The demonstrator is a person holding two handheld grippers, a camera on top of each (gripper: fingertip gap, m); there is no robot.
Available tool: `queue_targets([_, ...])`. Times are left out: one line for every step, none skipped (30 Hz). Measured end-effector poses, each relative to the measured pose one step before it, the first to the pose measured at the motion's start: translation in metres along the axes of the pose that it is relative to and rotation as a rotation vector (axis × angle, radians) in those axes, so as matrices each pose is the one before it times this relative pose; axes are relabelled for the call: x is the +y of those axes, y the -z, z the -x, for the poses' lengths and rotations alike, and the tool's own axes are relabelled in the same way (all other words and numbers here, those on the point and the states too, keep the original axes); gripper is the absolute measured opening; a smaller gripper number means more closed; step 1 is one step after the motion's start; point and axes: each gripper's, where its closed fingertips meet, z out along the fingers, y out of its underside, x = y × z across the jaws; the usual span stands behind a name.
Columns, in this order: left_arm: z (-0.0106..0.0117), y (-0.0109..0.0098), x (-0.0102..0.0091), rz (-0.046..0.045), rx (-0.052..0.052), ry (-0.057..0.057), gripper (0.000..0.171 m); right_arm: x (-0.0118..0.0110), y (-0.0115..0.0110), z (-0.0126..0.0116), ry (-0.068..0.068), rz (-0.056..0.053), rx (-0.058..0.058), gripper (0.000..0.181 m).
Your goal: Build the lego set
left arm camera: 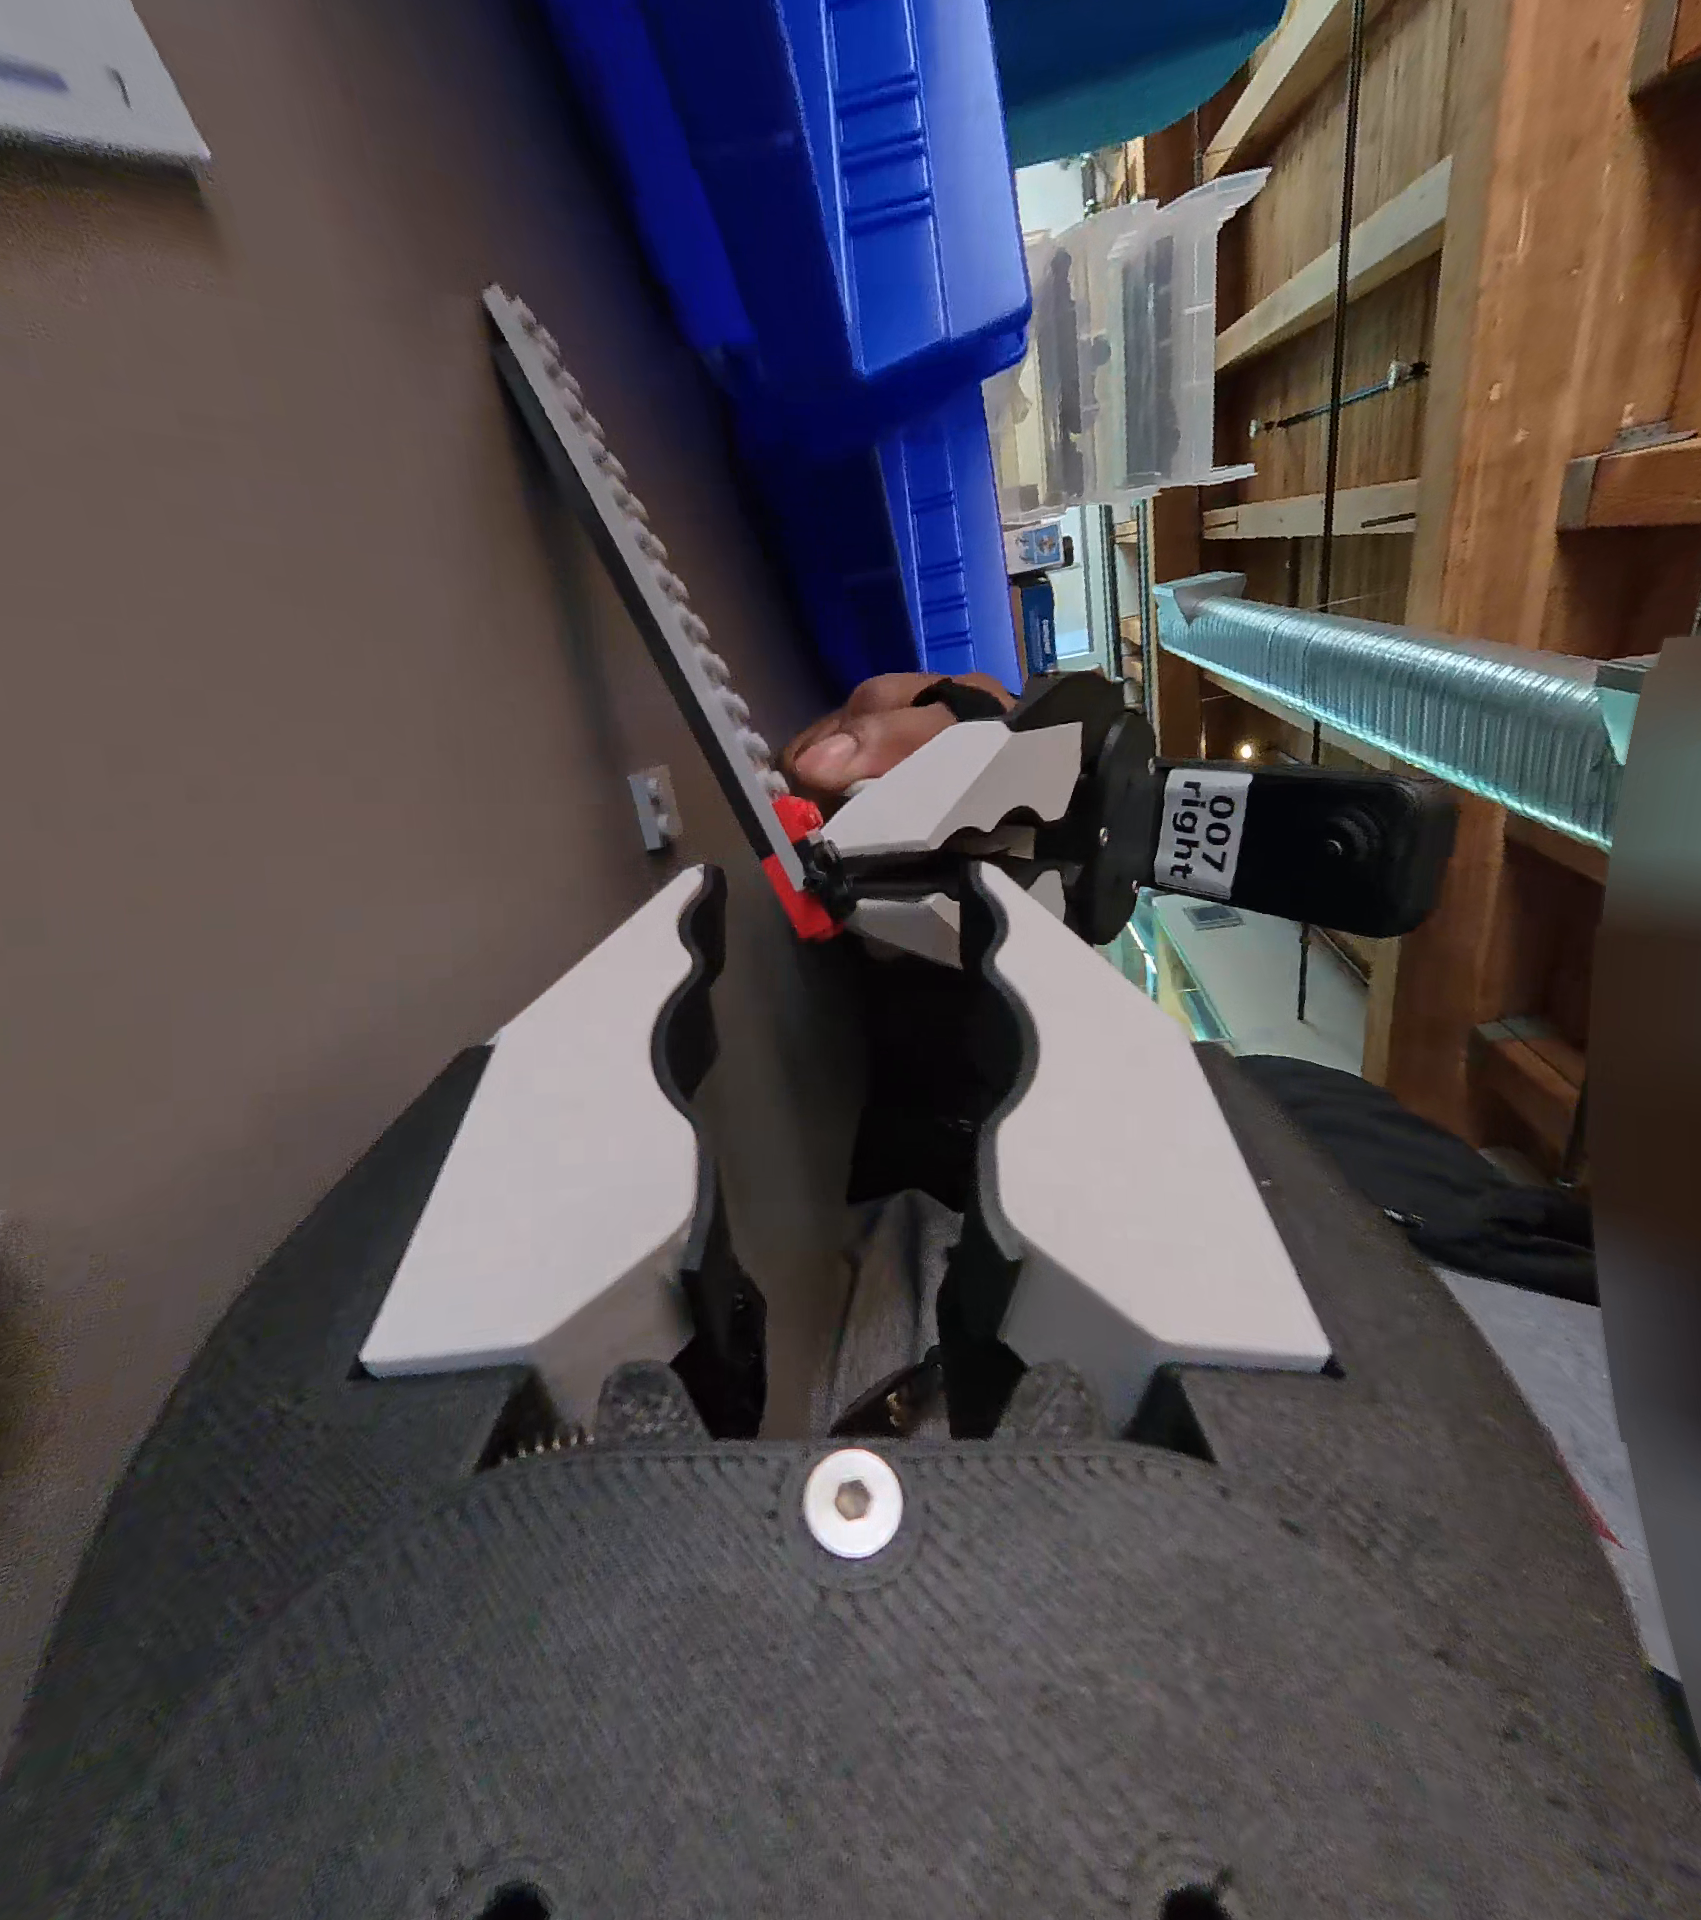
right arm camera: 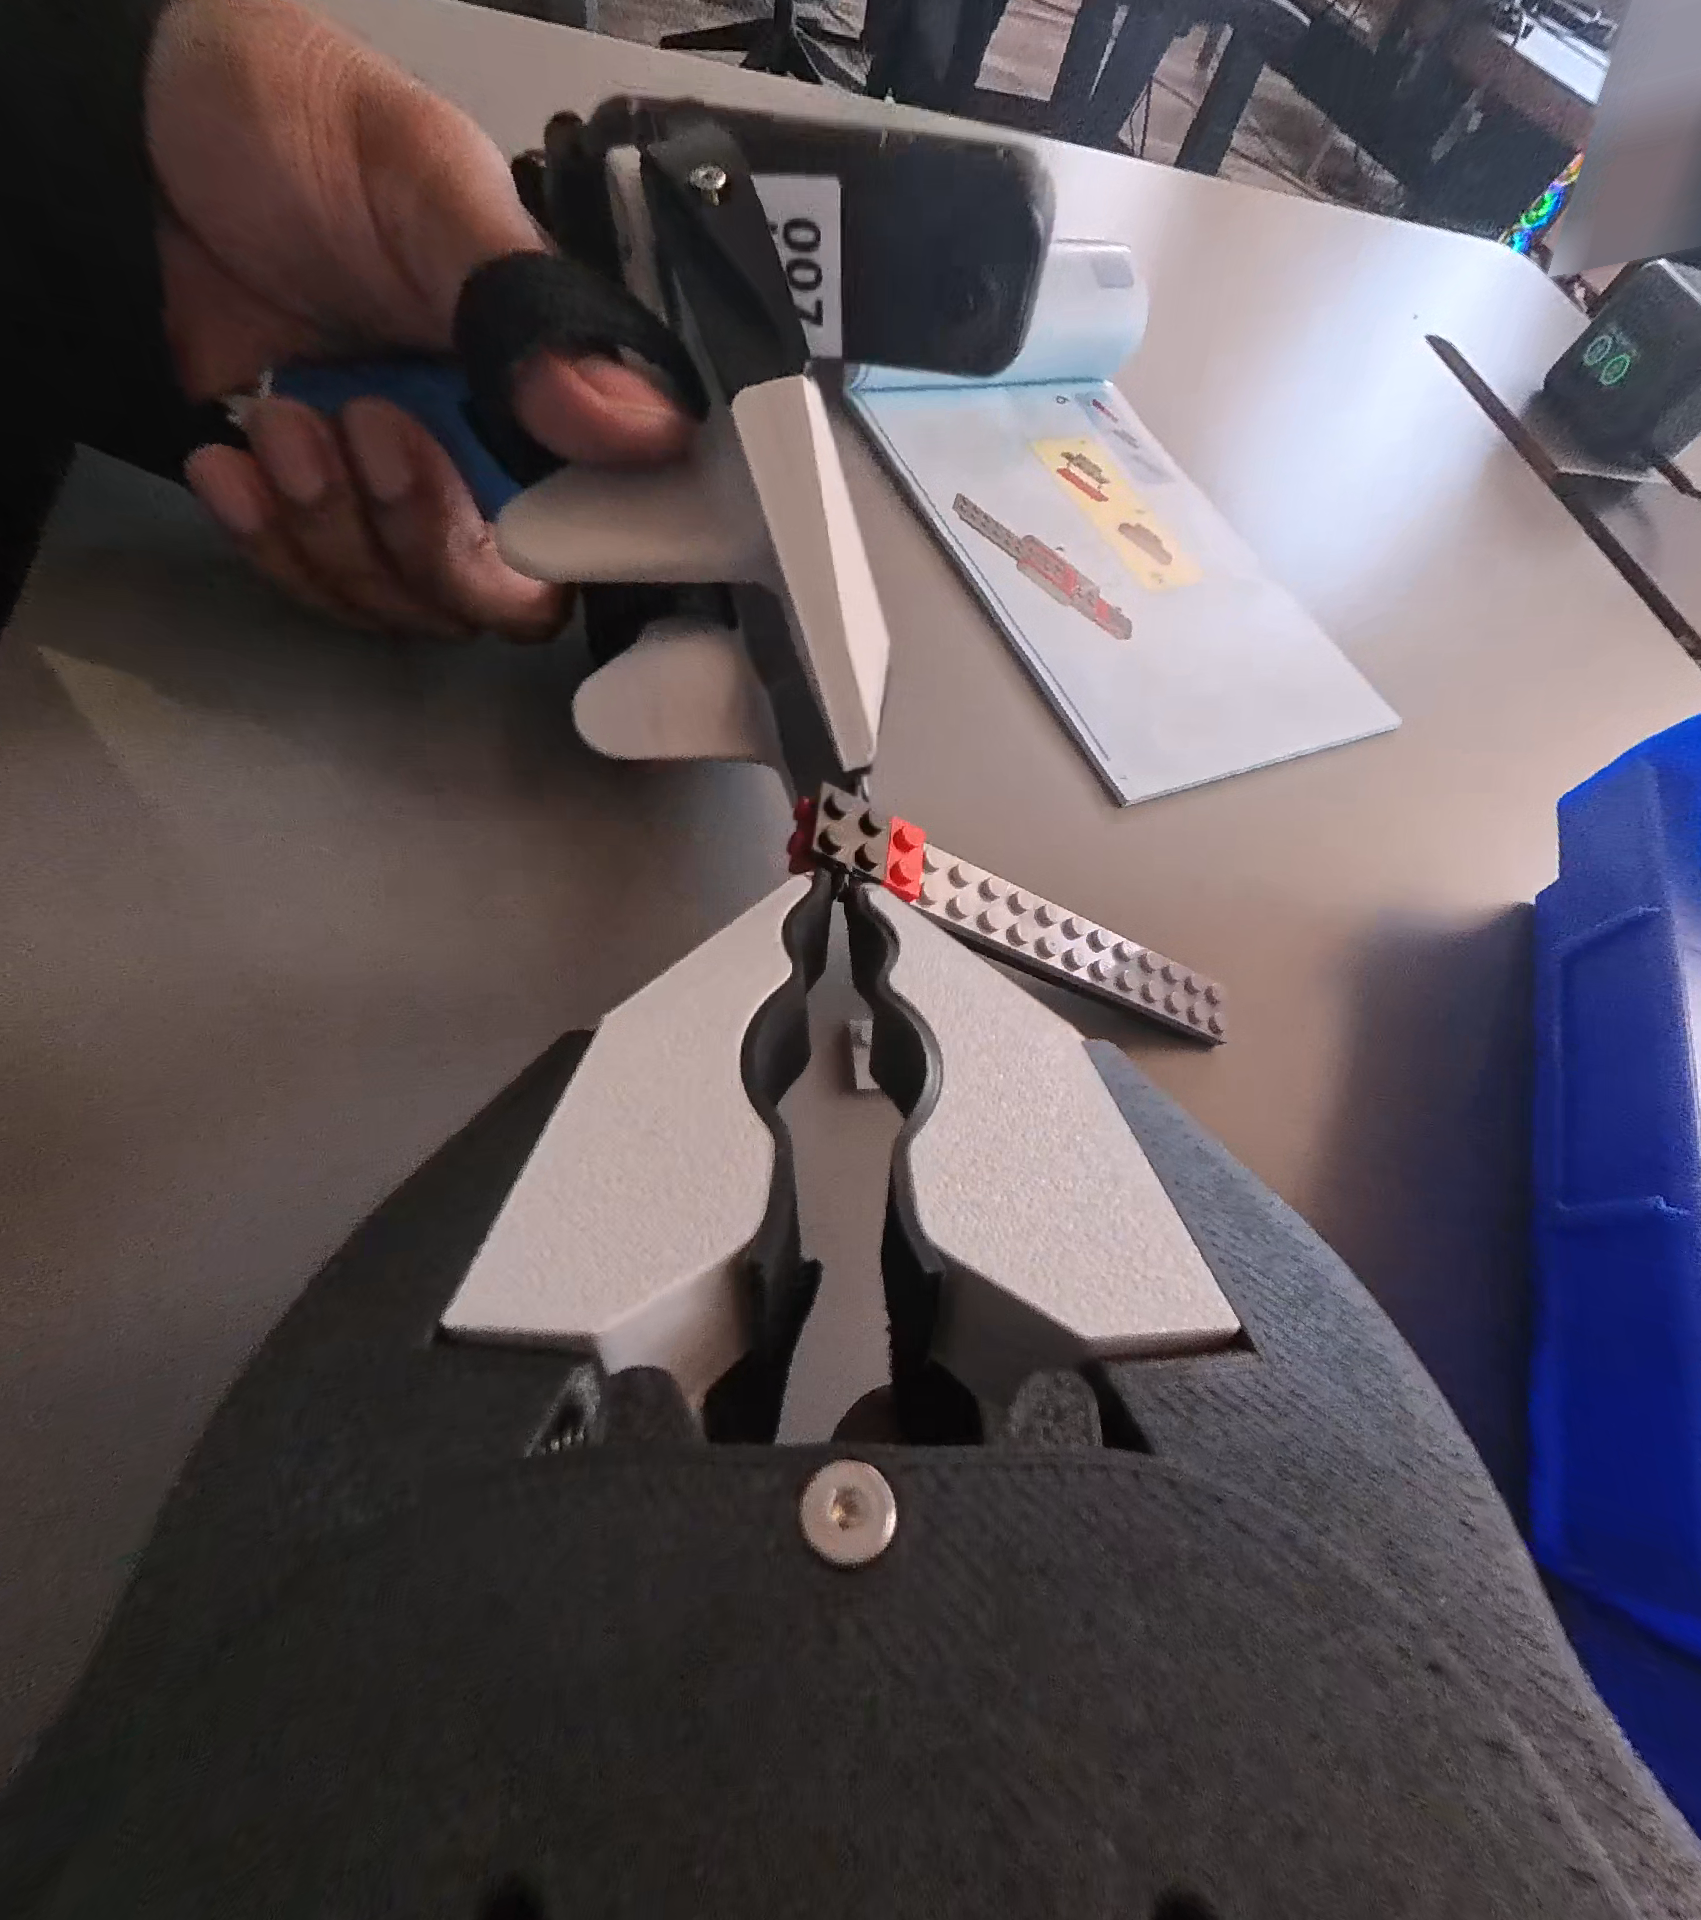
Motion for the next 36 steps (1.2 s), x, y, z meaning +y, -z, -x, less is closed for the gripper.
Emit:
queue_targets([-0.00074,-0.00019,0.00118,0.00394,0.0102,0.0095,0.045,-0.00031,0.00022,0.00085,0.0037,-0.0028,-0.0039,0.006])
queue_targets([-0.00044,0.00004,-0.00001,-0.0003,0.0073,0.0078,0.044,-0.00015,0.00007,0.00112,0.0049,-0.0015,-0.0063,0.006])
queue_targets([-0.00033,0.00015,-0.00135,-0.00603,0.0044,0.0052,0.043,-0.00028,0.00005,0.00128,0.0068,-0.0018,-0.0058,0.006])
queue_targets([-0.00018,-0.00008,-0.00121,-0.00404,0.0026,0.0006,0.041,-0.00053,0.00006,0.00152,0.0094,-0.0032,-0.006,0.006])
queue_targets([-0.00005,-0.00055,-0.00049,0.00088,0.0015,-0.0026,0.039,-0.00058,0.00008,0.00205,0.0115,-0.0035,-0.007,0.006])
queue_targets([-0.00006,-0.00098,-0.00009,0.00236,0.0004,-0.0026,0.038,-0.0005,0.00012,0.00169,0.0119,-0.0027,-0.0046,0.006])
queue_targets([-0.00023,-0.00096,-0.00002,0.00152,0.0014,-0.004,0.037,-0.00022,0.00013,0.00147,0.0109,-0.0015,-0.004,0.006])
queue_targets([-0.0003,-0.00089,-0.00013,-0.00006,0.0011,-0.0041,0.034,-0.00053,0.0002,0.00134,0.0096,-0.0032,-0.0039,0.006])
queue_targets([-0.00053,-0.00046,-0.00061,-0.004,0.0026,-0.0065,0.027,-0.00107,0.00041,0.0009,0.008,-0.0069,-0.0024,0.006])
queue_targets([-0.00098,0.00018,-0.00104,-0.00666,0.004,-0.0079,0.021,-0.00156,0.00062,0.0004,0.0059,-0.009,-0.0001,0.006])
queue_targets([-0.00158,0.00049,-0.00108,-0.00769,0.007,-0.0084,0.014,-0.00176,0.00069,0.00007,0.0043,-0.009,0.0003,0.006])
queue_targets([-0.00213,0.00079,-0.00116,-0.00889,0.0119,-0.0076,0.011,-0.00147,0.00075,-0.00094,0.0025,-0.0073,0.0063,0.006])
queue_targets([-0.00091,0.00064,-0.00087,-0.00665,0.0049,-0.0024,0.011,-0.00122,0.00073,-0.00135,0.0022,-0.0056,0.0074,0.006])
queue_targets([-0.00094,0.00059,-0.00074,-0.00687,0.0054,-0.0053,0.011,-0.00135,0.00077,-0.00122,0.0012,-0.0067,0.0073,0.006])
queue_targets([-0.00185,0.00038,-0.00069,-0.00553,0.0076,-0.0081,0.011,-0.00147,0.00074,-0.00115,0.0008,-0.007,0.006,0.006])
queue_targets([-0.00187,0.00017,-0.00047,-0.00526,0.0088,-0.0096,0.012,-0.00131,0.0006,-0.00086,0.0013,-0.0062,0.0053,0.006])
queue_targets([-0.00128,0.00023,-0.00019,-0.00307,0.0057,-0.006,0.012,-0.00039,0.00027,-0.00077,0.0013,-0.0015,0.0049,0.006])
queue_targets([-0.00115,0.00008,-0.00003,-0.00231,0.0061,-0.0042,0.013,0.00052,-0.0002,-0.00061,0.0021,0.0032,0.0051,0.006])
queue_targets([-0.00114,0.00013,-0.00011,-0.00204,0.0071,-0.0018,0.014,0.00094,-0.00026,-0.00068,0.0037,0.0053,0.0049,0.006])
queue_targets([-0.00114,0.0001,0.00004,-0.00102,0.0074,-0.0008,0.014,0.00083,-0.00028,-0.00063,0.0048,0.0045,0.0064,0.006])
queue_targets([-0.00083,-0.0001,0.00037,0.0018,0.0053,-0.002,0.016,0.00041,-0.00008,-0.00087,0.004,0.0023,0.007,0.006])
queue_targets([-0.00031,0.00003,0.00036,0.00125,0.0009,-0.004,0.016,0.00021,-0.00003,-0.00059,0.0018,0.0012,0.0038,0.006])
queue_targets([-0.00033,0.00004,0.00028,0.00018,0.0005,-0.0047,0.016,0.00002,0.00011,-0.00038,0.0,-0.0006,0.0021,0.006])
queue_targets([-0.00004,0.00002,0.00002,-0.00048,-0.0009,-0.0039,0.016,-0.00033,0.00016,-0.00017,0.0001,-0.0018,0.0007,0.006])
queue_targets([-0.0004,0.00002,-0.00011,-0.00078,0.0016,-0.0035,0.016,-0.00032,0.00017,-0.00024,0.0014,-0.0013,0.0015,0.006])
queue_targets([-0.00045,-0.00003,-0.00004,0.00005,0.0015,-0.0039,0.015,-0.00054,0.00021,-0.00015,0.0034,-0.0014,0.002,0.006])
queue_targets([-0.00035,0.0,-0.0001,0.00027,0.0013,-0.0045,0.015,-0.0005,0.00015,-0.00004,0.0043,-0.0013,0.0019,0.006])
queue_targets([-0.00038,0.0,-0.00012,0.00041,0.0011,-0.0049,0.015,-0.0005,0.0001,-0.00015,0.0048,-0.0009,0.0027,0.006])
queue_targets([-0.00052,0.0,-0.00052,-0.00081,0.0008,-0.0089,0.015,-0.00049,0.00009,-0.00042,0.0052,-0.0013,0.0053,0.006])
queue_targets([-0.00059,-0.00004,-0.00066,-0.00206,-0.0008,-0.0123,0.015,-0.00052,0.00014,-0.00065,0.0051,-0.0014,0.0076,0.006])
queue_targets([-0.00052,0.0,-0.00079,-0.00292,-0.0011,-0.0128,0.015,-0.00049,0.0001,-0.00095,0.004,-0.0017,0.0087,0.006])
queue_targets([-0.00067,-0.00001,-0.00074,-0.00334,0.001,-0.0095,0.014,-0.00065,0.00015,-0.00089,0.0026,-0.0026,0.0084,0.006])
queue_targets([-0.00102,0.00011,-0.00052,-0.00316,0.004,-0.007,0.014,-0.00079,0.00031,-0.00074,0.0011,-0.004,0.0069,0.006])
queue_targets([-0.00108,0.00026,-0.00034,-0.00261,0.0053,-0.0048,0.014,-0.00101,0.00021,-0.00044,-0.0016,-0.0055,0.0043,0.006])
queue_targets([-0.00125,0.00036,-0.0002,-0.00255,0.0063,-0.0037,0.014,-0.0012,0.00023,-0.00021,-0.0045,-0.0071,0.0026,0.006])
queue_targets([-0.00177,0.00048,-0.00032,-0.00355,0.0102,-0.0044,0.014,-0.00143,0.00019,-0.00022,-0.0063,-0.0085,0.0024,0.006])
